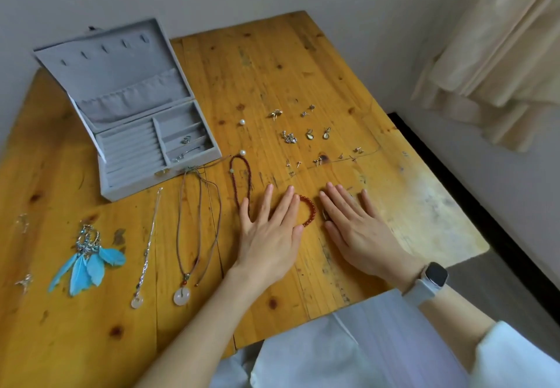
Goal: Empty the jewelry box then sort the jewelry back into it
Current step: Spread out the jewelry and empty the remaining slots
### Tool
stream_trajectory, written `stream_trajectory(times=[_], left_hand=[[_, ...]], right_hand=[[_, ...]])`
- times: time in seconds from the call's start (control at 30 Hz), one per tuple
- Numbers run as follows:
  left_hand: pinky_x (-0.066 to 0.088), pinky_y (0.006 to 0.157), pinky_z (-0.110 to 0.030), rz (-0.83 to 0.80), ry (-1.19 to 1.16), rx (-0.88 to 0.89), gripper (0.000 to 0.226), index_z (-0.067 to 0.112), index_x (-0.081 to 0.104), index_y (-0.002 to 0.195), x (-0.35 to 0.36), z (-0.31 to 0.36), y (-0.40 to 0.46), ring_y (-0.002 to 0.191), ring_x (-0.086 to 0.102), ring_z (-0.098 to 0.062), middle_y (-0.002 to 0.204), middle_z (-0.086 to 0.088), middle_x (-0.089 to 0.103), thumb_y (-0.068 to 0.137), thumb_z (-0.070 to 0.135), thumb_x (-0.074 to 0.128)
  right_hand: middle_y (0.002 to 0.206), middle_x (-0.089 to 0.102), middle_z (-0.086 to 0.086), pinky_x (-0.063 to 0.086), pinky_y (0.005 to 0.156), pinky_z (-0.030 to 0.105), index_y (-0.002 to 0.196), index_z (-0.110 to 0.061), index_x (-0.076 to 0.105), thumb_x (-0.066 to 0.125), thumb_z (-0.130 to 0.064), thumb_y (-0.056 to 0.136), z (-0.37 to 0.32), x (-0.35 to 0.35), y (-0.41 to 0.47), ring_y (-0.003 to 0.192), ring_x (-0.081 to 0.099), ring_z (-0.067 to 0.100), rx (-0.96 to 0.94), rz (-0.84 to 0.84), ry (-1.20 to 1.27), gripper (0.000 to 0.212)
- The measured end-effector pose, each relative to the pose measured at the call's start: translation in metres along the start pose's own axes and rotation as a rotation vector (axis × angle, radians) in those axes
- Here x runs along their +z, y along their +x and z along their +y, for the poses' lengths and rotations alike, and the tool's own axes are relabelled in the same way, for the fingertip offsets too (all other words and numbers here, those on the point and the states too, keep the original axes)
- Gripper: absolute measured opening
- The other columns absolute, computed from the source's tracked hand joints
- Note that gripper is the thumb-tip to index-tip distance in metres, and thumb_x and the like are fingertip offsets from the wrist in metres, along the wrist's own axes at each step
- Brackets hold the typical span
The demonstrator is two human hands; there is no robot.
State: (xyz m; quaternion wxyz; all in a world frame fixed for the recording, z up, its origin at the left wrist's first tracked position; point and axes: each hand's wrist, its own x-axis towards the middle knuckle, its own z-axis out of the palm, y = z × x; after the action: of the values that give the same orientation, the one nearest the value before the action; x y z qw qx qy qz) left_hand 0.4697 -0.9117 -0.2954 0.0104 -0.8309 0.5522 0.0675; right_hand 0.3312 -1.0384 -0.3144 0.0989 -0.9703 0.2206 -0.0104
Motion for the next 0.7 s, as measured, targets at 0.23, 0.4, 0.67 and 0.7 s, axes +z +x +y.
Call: stream_trajectory(times=[0.23, 0.4, 0.67, 0.7], left_hand=[[-0.011, 0.112, -0.047, 0.07, -0.203, -0.007, 0.052, 0.028, 0.007, 0.147, -0.015, -0.009, 0.003, 0.139, -0.021, -0.012, 0.153, 0.012, -0.014, 0.098, 0.04, 0.022], [0.023, 0.107, -0.037, 0.401, -0.333, -0.153, 0.036, 0.015, 0.053, 0.126, -0.043, -0.05, 0.024, 0.132, 0.033, -0.018, 0.141, -0.001, 0.042, 0.094, 0.029, 0.045], [0.029, 0.1, -0.038, 0.475, -0.221, -0.474, 0.035, 0.015, 0.054, 0.125, -0.058, -0.159, 0.032, 0.122, 0.042, -0.025, 0.133, -0.004, 0.05, 0.093, 0.027, 0.045], [0.027, 0.102, -0.039, 0.455, -0.198, -0.515, 0.039, 0.016, 0.05, 0.13, -0.056, -0.173, 0.03, 0.126, 0.038, -0.024, 0.138, -0.004, 0.045, 0.095, 0.03, 0.041]], right_hand=[[0.151, 0.015, -0.008, -0.013, 0.114, 0.041, 0.143, -0.023, 0.025, 0.008, -0.052, 0.088, -0.013, -0.023, 0.017, 0.143, 0.001, 0.015, -0.01, 0.148, 0.154, 0.065], [0.115, 0.062, 0.005, 0.045, 0.095, 0.04, 0.114, -0.013, 0.061, 0.032, -0.036, 0.092, -0.041, -0.046, 0.064, 0.111, 0.053, 0.022, -0.025, 0.344, 0.349, 0.043], [0.108, 0.062, 0.008, 0.042, 0.088, 0.037, 0.114, -0.011, 0.059, 0.042, -0.019, 0.094, -0.1, -0.047, 0.188, 0.103, 0.05, 0.027, -0.135, 0.236, 0.374, 0.027], [0.106, 0.062, 0.009, 0.043, 0.086, 0.04, 0.112, -0.012, 0.06, 0.042, -0.019, 0.094, -0.108, -0.046, 0.202, 0.1, 0.05, 0.029, -0.155, 0.226, 0.347, 0.026]])
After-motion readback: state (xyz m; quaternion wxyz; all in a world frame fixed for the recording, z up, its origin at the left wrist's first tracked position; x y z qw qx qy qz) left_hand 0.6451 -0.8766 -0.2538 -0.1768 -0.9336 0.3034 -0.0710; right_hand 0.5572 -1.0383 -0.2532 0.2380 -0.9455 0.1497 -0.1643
